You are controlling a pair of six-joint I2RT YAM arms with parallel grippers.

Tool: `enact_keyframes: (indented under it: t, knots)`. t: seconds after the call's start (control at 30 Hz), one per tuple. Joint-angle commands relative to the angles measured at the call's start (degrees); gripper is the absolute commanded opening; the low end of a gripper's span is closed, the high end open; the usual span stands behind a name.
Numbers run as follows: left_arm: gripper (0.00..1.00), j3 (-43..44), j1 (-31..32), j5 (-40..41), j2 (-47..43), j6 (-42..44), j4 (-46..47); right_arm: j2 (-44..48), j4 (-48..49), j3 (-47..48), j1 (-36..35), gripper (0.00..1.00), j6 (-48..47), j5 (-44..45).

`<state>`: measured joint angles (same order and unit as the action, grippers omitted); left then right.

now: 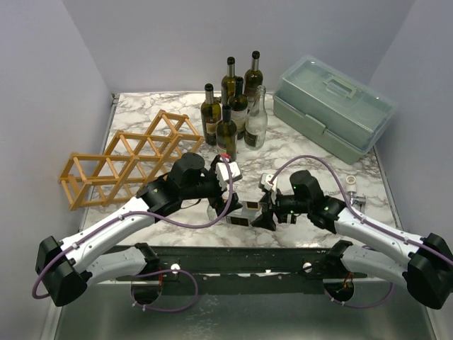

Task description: Put the wine bottle on the wine rack

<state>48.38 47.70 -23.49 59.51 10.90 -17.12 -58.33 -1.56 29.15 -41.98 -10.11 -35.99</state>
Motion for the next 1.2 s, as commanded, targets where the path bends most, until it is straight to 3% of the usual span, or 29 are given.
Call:
enact_keyframes:
  t: [0.0,0.27,0.4,0.53,0.63,0.73,1.0,1.17]
  knots:
    - [0.99,1.6,-0.4,3.1,-2.1,-0.4,5.3,4.3,9.5,-0.5,-0.2,0.01,5.2,4.7]
    - [0.99,4.6,-5.3,4.1,-4.4,-6.6,6.0,5.3,14.3,-1.9,-0.2,0.01,10.9,11.8]
    - [0.99,6.9,-8.9,10.6,-4.0,-10.6,6.1,2.8,16.1,-1.3,-0.6,0.01,16.0,11.4]
    - [0.99,11.7,-11.0,28.9,-2.1,-19.0,3.0,2.4,25.2,-5.1,-2.0,0.01,23.8,12.2]
    - [0.99,16.2,-11.5,46.7,-0.9,-25.2,-4.0,0.4,31.0,-6.3,-5.1,0.0,28.3,14.5]
    - [0.99,18.7,-14.3,57.8,0.0,-31.1,-11.4,-3.9,34.6,-5.0,-9.4,0.01,30.4,19.6]
    - [0.99,18.5,-30.2,53.5,0.8,-37.1,-17.7,-14.9,45.3,-1.5,-14.4,0.01,38.9,26.8]
    - [0.98,17.8,-32.3,57.9,0.8,-38.3,-19.8,-18.6,49.9,-1.5,-15.4,0.01,42.3,31.8]
